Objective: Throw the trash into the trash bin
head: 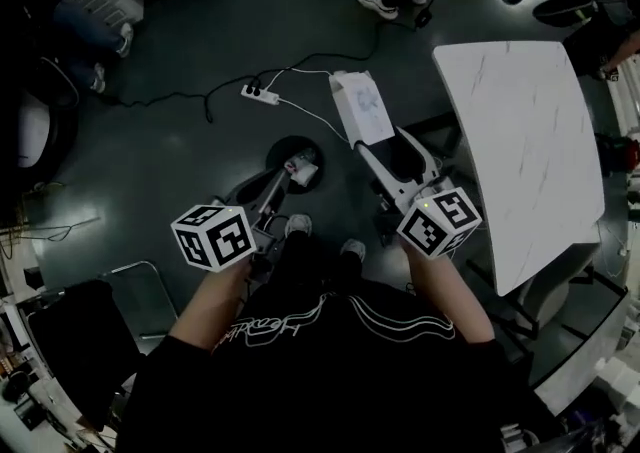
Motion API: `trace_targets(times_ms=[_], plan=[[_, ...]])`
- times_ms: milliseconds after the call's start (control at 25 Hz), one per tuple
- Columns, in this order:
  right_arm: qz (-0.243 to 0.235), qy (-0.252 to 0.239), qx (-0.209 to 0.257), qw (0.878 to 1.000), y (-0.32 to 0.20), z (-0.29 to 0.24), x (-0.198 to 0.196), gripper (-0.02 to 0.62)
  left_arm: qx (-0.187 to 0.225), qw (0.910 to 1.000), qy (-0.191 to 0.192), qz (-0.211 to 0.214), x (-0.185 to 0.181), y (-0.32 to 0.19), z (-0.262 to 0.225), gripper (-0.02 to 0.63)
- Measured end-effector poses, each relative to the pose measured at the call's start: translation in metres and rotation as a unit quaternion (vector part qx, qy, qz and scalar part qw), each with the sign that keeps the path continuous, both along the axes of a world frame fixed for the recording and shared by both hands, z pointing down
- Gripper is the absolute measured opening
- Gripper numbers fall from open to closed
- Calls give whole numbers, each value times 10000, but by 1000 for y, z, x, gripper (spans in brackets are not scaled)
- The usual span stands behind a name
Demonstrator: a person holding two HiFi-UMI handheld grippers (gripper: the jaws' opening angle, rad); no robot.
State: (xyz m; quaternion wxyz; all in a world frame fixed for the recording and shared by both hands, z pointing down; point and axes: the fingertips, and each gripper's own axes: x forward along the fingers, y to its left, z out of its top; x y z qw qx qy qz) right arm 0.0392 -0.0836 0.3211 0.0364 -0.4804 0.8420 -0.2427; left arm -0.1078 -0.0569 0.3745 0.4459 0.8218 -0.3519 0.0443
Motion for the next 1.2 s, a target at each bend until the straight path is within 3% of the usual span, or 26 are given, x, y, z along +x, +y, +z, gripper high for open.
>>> trace_targets(times_ms=[280, 440, 640, 920, 1120, 1200], plan=[[-295, 54, -975, 9948, -35, 103, -63, 319, -680, 9973, -173, -219, -61, -23, 82, 6], [-440, 171, -1571, 9865, -42, 172, -91, 319, -1273, 9909, -196, -389, -87, -23, 142, 5], [-588, 463, -2287, 9706, -43, 266, -112, 321, -1592, 9847, -422, -578, -117, -23, 218, 5], [-571, 589, -3493, 9334, -38, 396, -130, 319, -2239, 9698, -733, -626, -145, -5, 304, 6], [-565, 687, -4493, 8889, -17, 481, -131, 321, -2555, 9622, -825, -464, -149, 14, 339, 5], [-793, 959, -4759, 8706, -7, 505, -134, 321, -2653, 9588, -940, -395, -154, 18, 351, 5]])
